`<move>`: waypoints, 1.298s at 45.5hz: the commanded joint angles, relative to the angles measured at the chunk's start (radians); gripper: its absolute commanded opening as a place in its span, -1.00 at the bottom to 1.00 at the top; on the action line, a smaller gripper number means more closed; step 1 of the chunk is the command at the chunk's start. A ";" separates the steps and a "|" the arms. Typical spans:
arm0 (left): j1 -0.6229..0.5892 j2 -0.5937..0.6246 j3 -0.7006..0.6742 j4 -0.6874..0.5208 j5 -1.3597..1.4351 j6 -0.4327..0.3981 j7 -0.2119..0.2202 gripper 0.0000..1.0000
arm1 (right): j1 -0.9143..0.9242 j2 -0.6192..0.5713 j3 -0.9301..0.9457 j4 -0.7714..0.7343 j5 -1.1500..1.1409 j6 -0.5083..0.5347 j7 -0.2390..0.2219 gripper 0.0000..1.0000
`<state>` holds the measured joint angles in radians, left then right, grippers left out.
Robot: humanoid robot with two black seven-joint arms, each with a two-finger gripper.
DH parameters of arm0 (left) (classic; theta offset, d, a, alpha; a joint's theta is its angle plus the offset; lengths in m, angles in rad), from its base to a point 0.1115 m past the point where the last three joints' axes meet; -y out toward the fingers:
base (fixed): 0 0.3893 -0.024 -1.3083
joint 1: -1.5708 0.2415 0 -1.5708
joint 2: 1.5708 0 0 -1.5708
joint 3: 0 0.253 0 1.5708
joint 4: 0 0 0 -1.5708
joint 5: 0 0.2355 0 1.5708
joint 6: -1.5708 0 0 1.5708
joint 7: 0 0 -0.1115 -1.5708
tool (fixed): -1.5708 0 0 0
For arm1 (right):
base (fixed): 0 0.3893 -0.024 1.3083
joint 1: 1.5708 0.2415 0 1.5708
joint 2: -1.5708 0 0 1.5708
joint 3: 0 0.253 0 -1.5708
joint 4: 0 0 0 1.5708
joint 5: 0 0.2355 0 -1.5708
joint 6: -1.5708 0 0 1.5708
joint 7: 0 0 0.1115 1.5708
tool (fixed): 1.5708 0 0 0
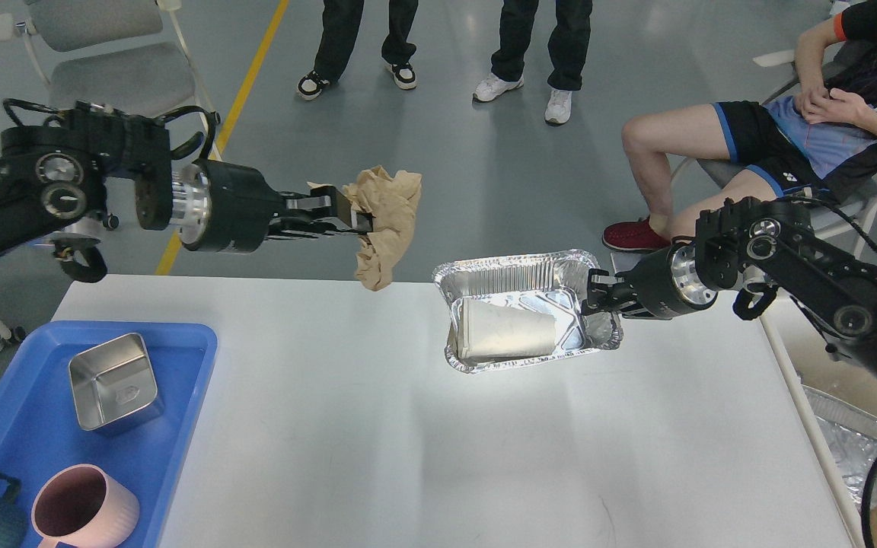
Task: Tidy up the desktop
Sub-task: 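Lift the paper bag with the left gripper and carry it over the foil tray, then release the paper bag into the foil tray and withdraw the left gripper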
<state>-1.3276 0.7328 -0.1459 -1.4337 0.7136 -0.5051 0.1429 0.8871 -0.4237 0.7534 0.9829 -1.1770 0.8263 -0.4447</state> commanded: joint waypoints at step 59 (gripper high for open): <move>0.081 -0.704 -0.049 0.625 -0.039 0.059 -0.002 0.94 | -0.020 -0.020 0.018 0.030 0.002 0.001 0.003 -1.00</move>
<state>-1.2447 -0.0076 -0.1662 -0.7850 0.6900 -0.4422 0.1405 0.8666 -0.4432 0.7713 1.0125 -1.1750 0.8268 -0.4424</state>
